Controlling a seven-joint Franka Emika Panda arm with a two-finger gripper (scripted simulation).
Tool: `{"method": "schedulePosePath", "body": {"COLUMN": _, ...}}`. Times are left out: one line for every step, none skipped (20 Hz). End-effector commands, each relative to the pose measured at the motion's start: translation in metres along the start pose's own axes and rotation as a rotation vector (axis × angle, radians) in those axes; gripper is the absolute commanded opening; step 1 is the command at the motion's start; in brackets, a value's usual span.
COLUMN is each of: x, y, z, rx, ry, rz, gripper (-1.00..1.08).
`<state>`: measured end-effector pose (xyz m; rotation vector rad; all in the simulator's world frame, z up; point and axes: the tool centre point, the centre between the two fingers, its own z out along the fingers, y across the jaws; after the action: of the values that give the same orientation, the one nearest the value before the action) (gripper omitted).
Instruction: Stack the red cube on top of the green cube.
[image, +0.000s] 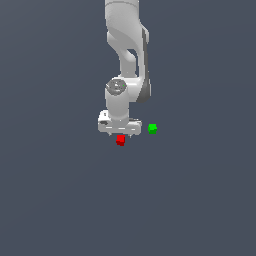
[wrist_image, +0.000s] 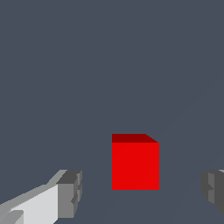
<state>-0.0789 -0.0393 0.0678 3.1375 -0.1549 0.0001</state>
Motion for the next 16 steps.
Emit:
{"method": "schedulePosePath", "body": {"x": 0.000, "y": 0.000, "z": 0.005, "rx": 0.000, "ry": -0.001, "rz": 0.000, "gripper": 1.00}}
{"method": "schedulePosePath", "body": {"x": 0.000, "y": 0.000, "z": 0.008, "rx": 0.000, "ry": -0.001, "rz": 0.000, "gripper": 1.00}}
{"method": "schedulePosePath", "body": {"x": -0.001, "y": 0.000, "z": 0.012, "rx": 0.000, "ry": -0.001, "rz": 0.000, "gripper": 1.00}}
{"method": "schedulePosePath", "body": {"x": -0.001, "y": 0.000, "z": 0.016, "rx": 0.000, "ry": -0.001, "rz": 0.000, "gripper": 1.00}}
{"method": "schedulePosePath", "body": {"x": -0.001, "y": 0.000, "z": 0.021, "rx": 0.000, "ry": -0.001, "rz": 0.000, "gripper": 1.00}}
{"method": "schedulePosePath", "body": {"x": -0.001, "y": 0.000, "z": 0.027, "rx": 0.000, "ry": -0.001, "rz": 0.000, "gripper": 1.00}}
{"method": "schedulePosePath", "body": {"x": -0.001, "y": 0.000, "z": 0.031, "rx": 0.000, "ry": -0.001, "rz": 0.000, "gripper": 1.00}}
{"method": "schedulePosePath", "body": {"x": -0.001, "y": 0.000, "z": 0.035, "rx": 0.000, "ry": -0.001, "rz": 0.000, "gripper": 1.00}}
{"method": "schedulePosePath", "body": {"x": -0.001, "y": 0.000, "z": 0.039, "rx": 0.000, "ry": 0.000, "rz": 0.000, "gripper": 1.00}}
{"method": "schedulePosePath", "body": {"x": -0.001, "y": 0.000, "z": 0.042, "rx": 0.000, "ry": 0.000, "rz": 0.000, "gripper": 1.00}}
{"method": "schedulePosePath", "body": {"x": -0.001, "y": 0.000, "z": 0.044, "rx": 0.000, "ry": 0.000, "rz": 0.000, "gripper": 1.00}}
{"method": "schedulePosePath", "body": {"x": 0.000, "y": 0.000, "z": 0.046, "rx": 0.000, "ry": 0.000, "rz": 0.000, "gripper": 1.00}}
{"method": "schedulePosePath", "body": {"x": 0.000, "y": 0.000, "z": 0.047, "rx": 0.000, "ry": 0.000, "rz": 0.000, "gripper": 1.00}}
{"method": "schedulePosePath", "body": {"x": 0.000, "y": 0.000, "z": 0.048, "rx": 0.000, "ry": 0.000, "rz": 0.000, "gripper": 1.00}}
{"method": "schedulePosePath", "body": {"x": 0.000, "y": 0.000, "z": 0.048, "rx": 0.000, "ry": 0.000, "rz": 0.000, "gripper": 1.00}}
{"method": "schedulePosePath", "body": {"x": 0.000, "y": 0.000, "z": 0.048, "rx": 0.000, "ry": 0.000, "rz": 0.000, "gripper": -1.00}}
